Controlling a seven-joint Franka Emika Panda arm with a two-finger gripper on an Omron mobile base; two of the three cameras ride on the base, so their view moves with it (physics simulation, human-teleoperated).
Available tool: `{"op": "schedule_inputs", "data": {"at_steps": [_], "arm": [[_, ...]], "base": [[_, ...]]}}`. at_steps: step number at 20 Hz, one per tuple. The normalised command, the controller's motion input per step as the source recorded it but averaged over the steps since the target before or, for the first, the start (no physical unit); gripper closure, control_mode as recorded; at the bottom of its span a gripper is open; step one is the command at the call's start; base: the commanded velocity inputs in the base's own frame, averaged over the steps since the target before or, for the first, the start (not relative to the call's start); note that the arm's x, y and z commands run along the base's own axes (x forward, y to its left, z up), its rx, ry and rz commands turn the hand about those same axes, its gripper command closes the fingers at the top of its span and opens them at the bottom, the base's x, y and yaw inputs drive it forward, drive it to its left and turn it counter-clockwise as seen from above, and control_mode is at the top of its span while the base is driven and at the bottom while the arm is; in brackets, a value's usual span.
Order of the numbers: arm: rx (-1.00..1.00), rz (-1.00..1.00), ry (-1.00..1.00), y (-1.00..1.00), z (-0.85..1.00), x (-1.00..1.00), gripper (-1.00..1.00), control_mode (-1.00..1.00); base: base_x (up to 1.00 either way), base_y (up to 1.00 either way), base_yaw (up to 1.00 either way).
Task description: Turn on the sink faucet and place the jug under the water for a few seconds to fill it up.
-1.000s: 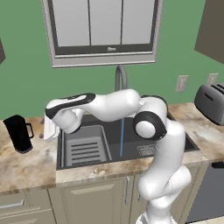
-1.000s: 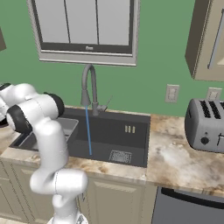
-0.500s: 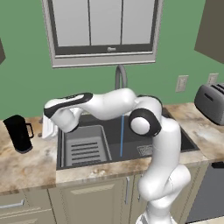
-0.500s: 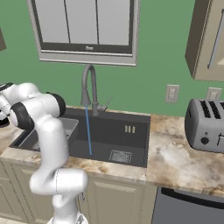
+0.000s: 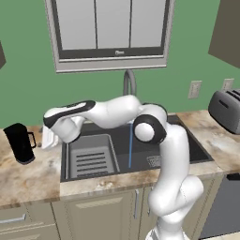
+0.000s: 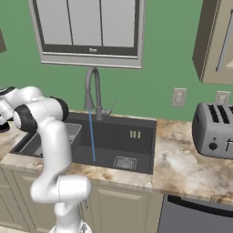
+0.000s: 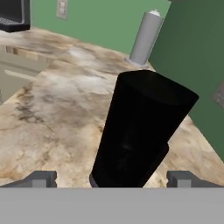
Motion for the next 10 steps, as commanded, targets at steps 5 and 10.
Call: {"op": "schedule_inputs", "data": {"at_steps": [5,10], "arm": [[0.0,0.0,0.0,0.17,-0.08,0.13,-1.0,-1.0],[0.0,0.0,0.0,0.2,-0.09,0.17,-1.0,-1.0]], "base": [[0.0,0.0,0.0],[0.0,0.0,0.0]]}}
